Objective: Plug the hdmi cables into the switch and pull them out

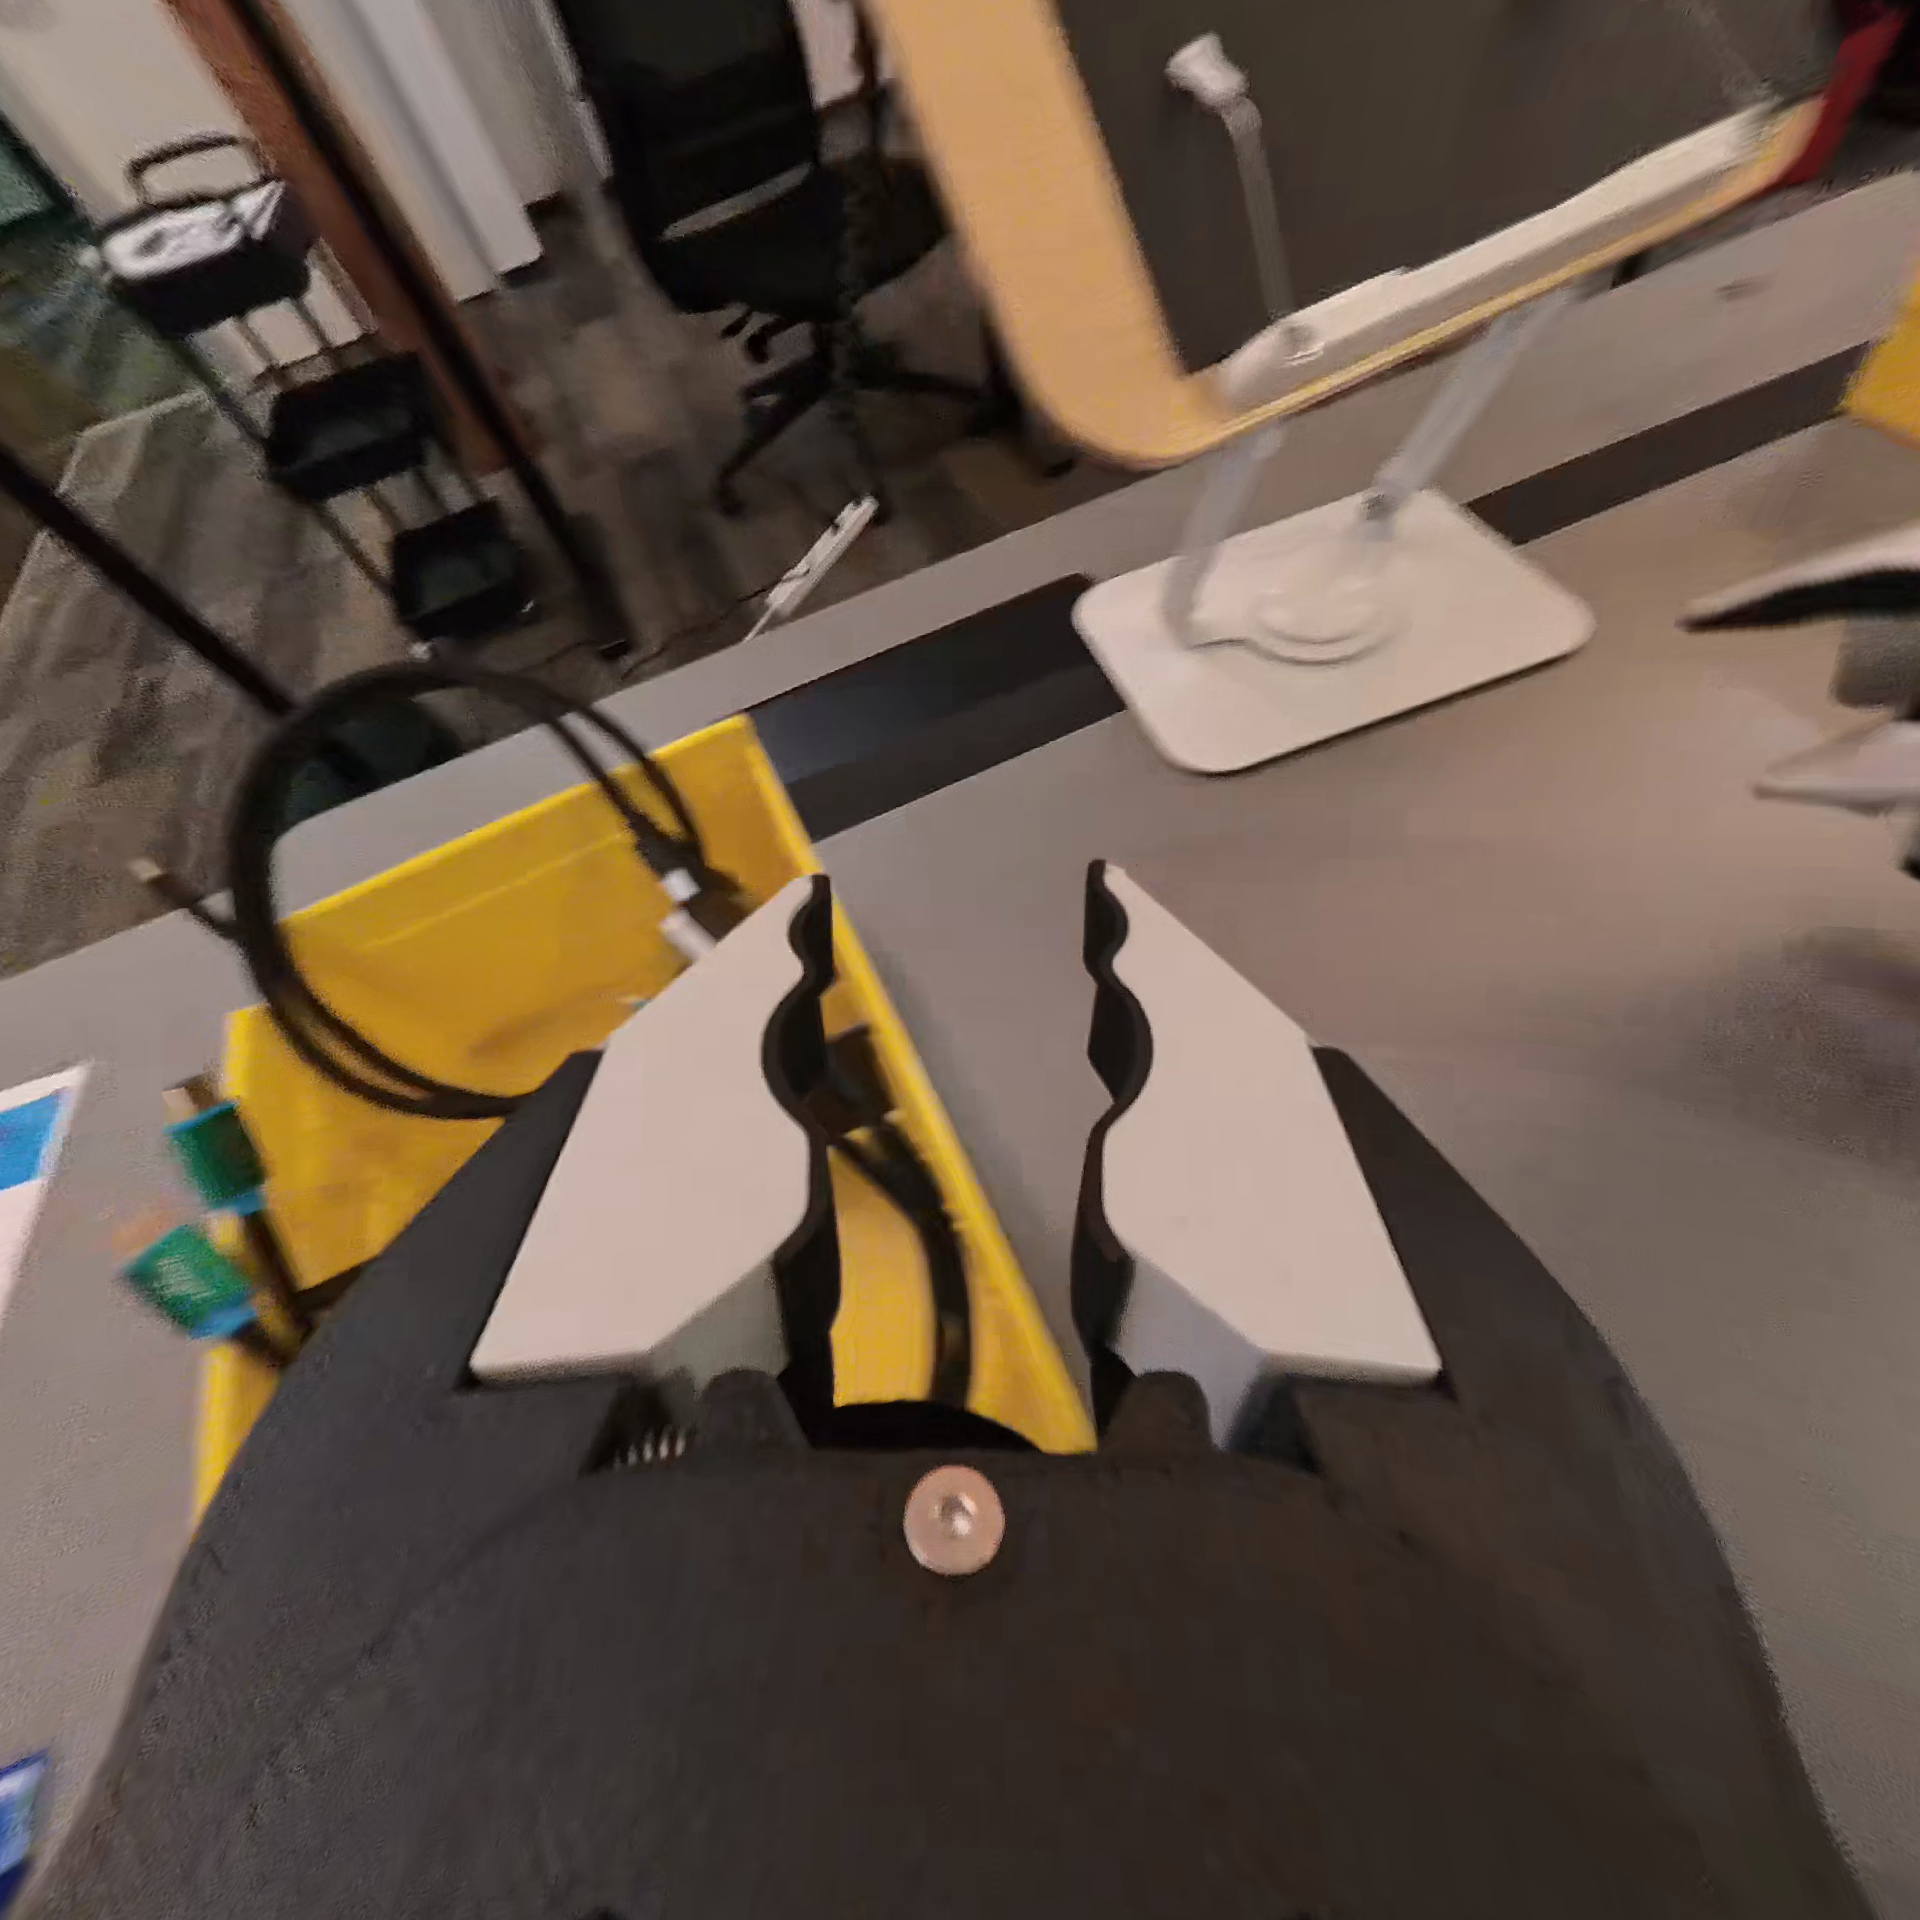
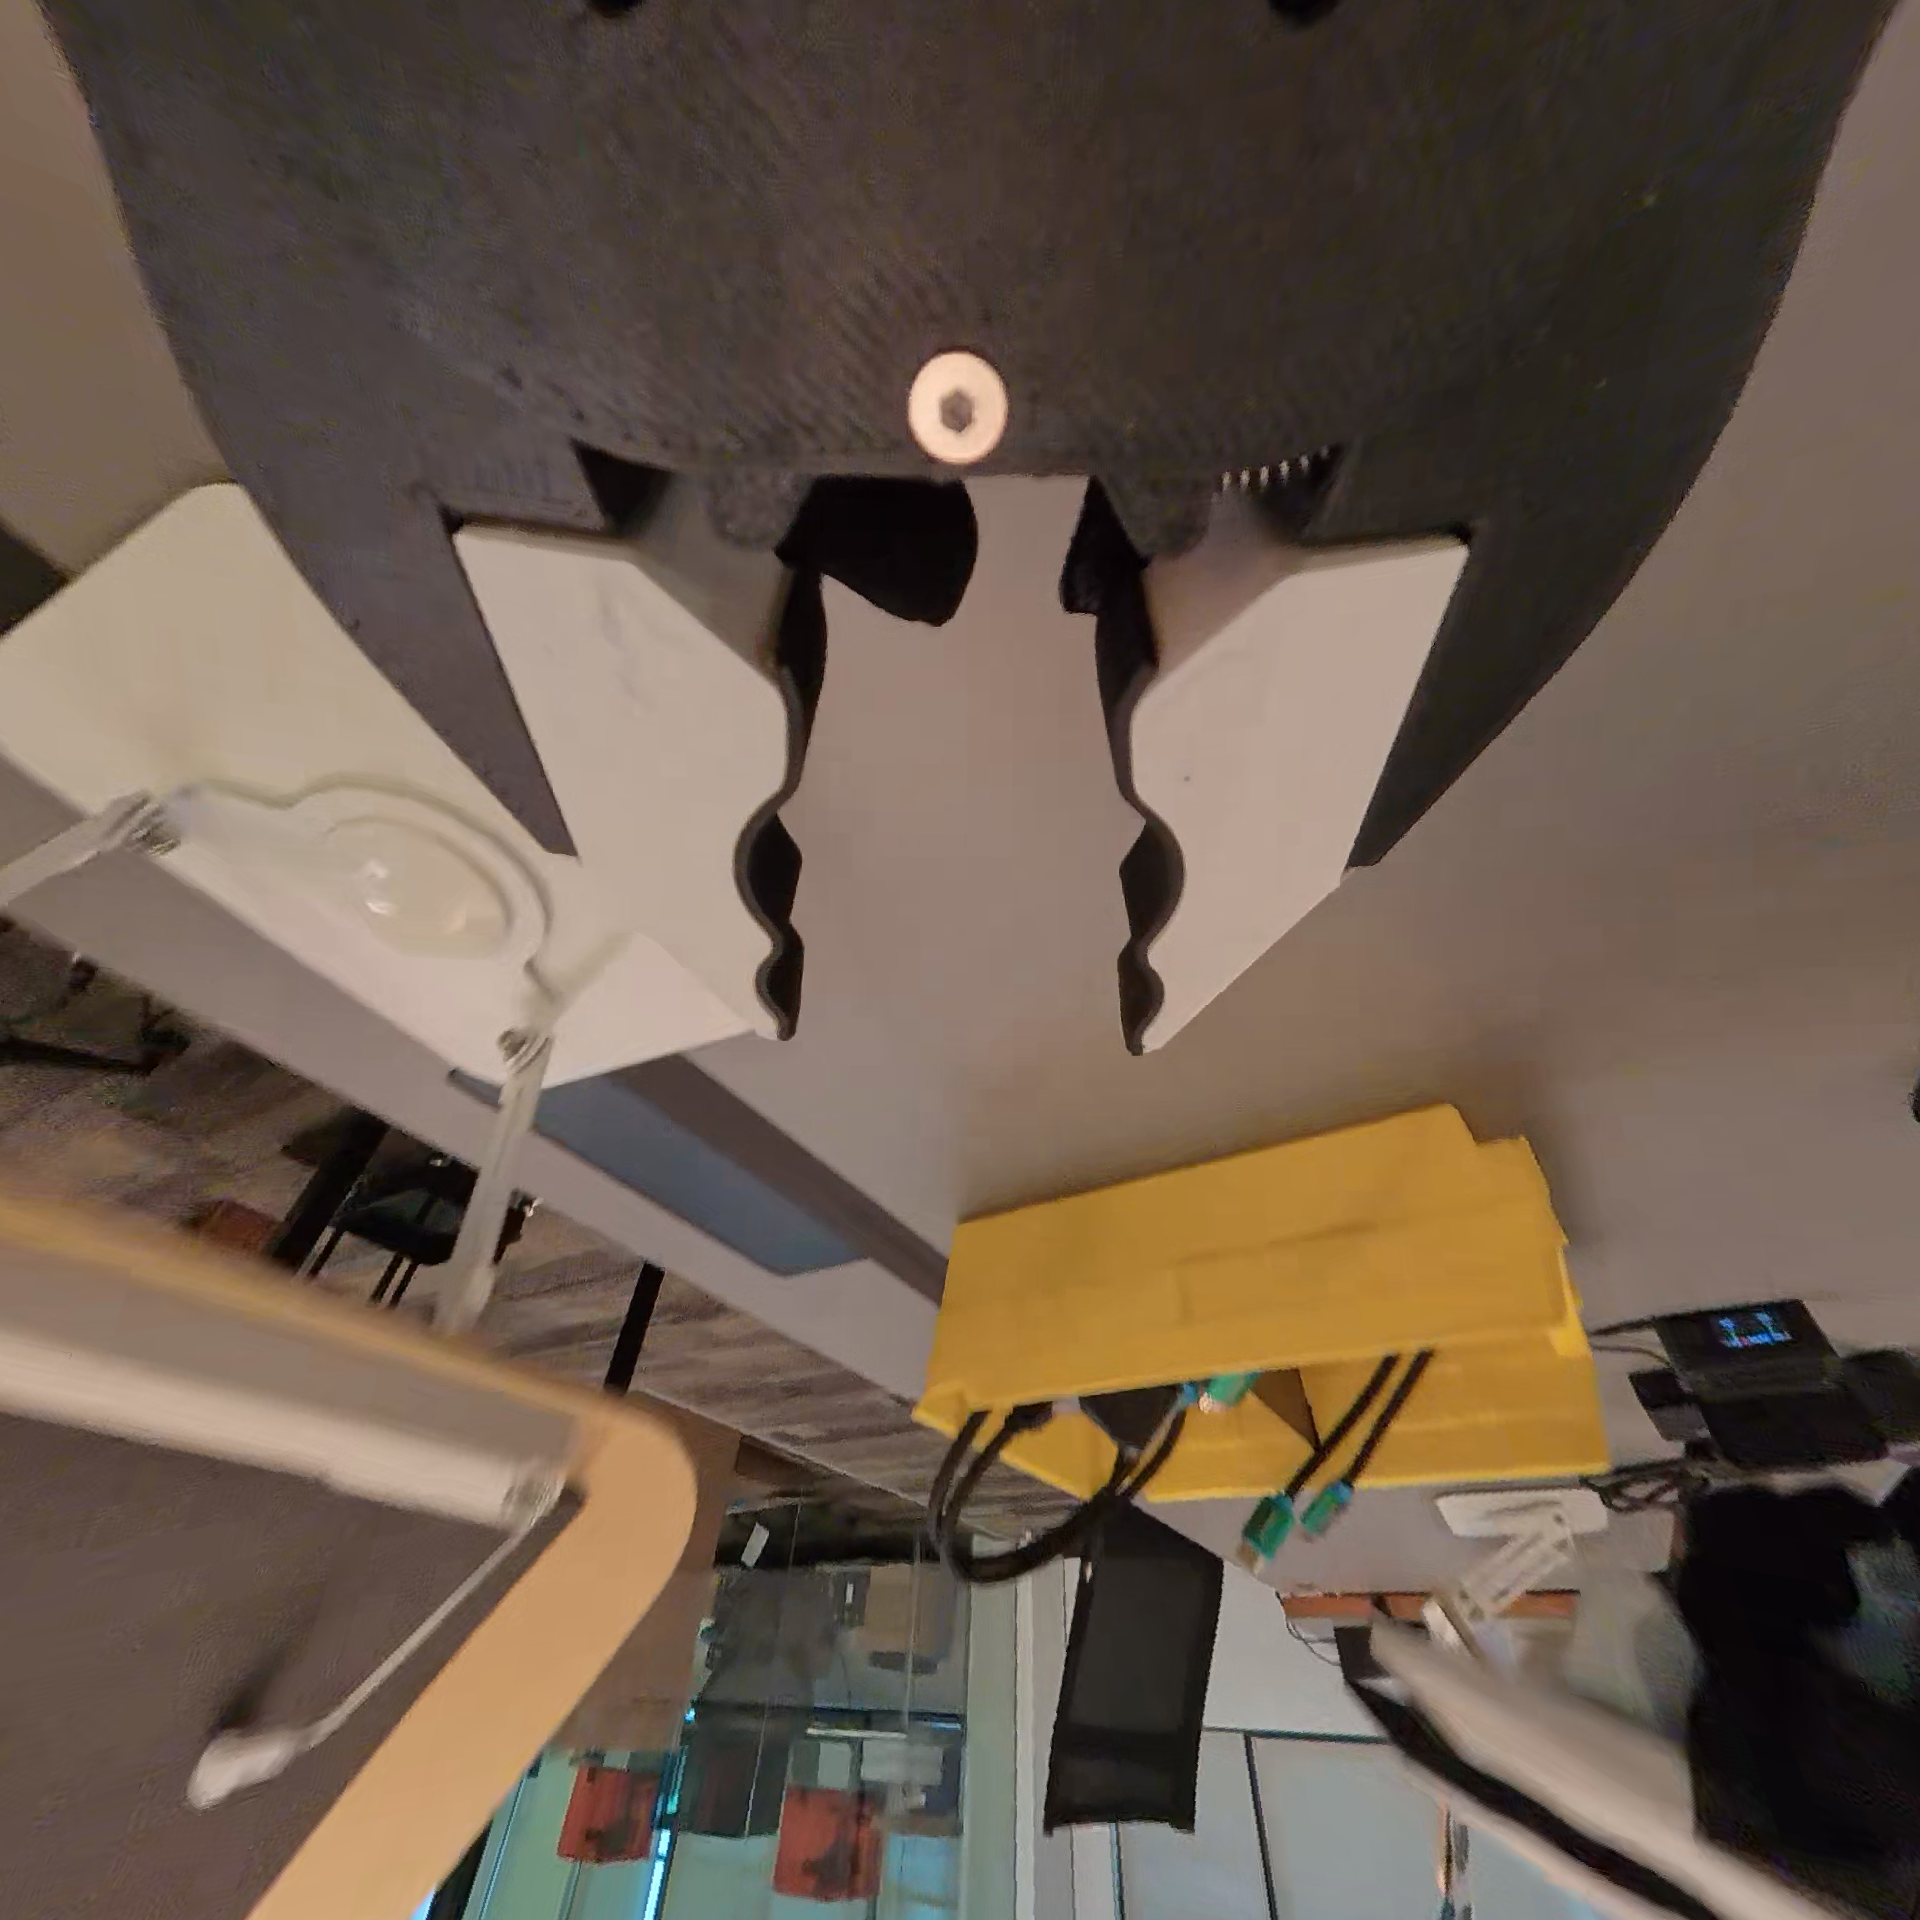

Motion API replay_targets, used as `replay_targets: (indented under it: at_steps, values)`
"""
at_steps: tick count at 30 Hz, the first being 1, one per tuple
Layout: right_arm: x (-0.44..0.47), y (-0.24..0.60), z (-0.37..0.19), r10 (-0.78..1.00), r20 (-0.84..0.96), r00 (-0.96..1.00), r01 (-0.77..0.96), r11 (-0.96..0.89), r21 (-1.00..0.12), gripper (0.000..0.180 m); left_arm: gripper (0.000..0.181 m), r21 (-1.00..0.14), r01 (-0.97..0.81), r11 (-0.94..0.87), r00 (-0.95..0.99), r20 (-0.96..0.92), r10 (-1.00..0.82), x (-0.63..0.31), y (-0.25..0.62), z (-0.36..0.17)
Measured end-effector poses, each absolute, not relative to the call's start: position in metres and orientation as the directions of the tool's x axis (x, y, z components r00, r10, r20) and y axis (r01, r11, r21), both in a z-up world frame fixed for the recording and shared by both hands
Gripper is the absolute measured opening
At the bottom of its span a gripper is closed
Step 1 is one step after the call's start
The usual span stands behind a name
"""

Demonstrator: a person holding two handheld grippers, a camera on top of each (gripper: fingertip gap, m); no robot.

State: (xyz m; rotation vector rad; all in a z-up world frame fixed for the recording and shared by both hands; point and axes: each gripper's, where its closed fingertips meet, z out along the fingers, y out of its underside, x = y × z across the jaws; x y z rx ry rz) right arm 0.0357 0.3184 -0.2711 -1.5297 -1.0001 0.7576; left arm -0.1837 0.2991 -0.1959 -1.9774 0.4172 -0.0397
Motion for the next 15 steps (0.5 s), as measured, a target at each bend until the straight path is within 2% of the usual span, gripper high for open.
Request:
replay_targets:
  at_steps: [4, 7, 10, 15]
  values:
    - [0.027, 0.311, -0.313, 0.918, 0.060, 0.392, 0.255, -0.046, -0.966, 0.057, 0.051, -0.858, -0.187, -0.479, 0.964, -0.065, -0.260, -0.224, 0.349, -0.194]
    - [0.029, 0.312, -0.304, 0.918, 0.129, 0.375, 0.255, 0.032, -0.966, 0.055, 0.056, -0.812, -0.107, -0.573, 0.980, 0.010, -0.197, -0.250, 0.396, -0.214]
    - [0.037, 0.320, -0.307, 0.915, 0.034, 0.401, 0.207, -0.054, -0.977, 0.056, 0.065, -0.743, -0.036, -0.669, 0.990, 0.063, -0.123, -0.274, 0.436, -0.246]
    - [0.042, 0.324, -0.306, 0.910, 0.033, 0.414, 0.203, -0.057, -0.978, 0.056, 0.063, -0.698, 0.110, -0.708, 0.981, 0.191, -0.036, -0.286, 0.479, -0.270]
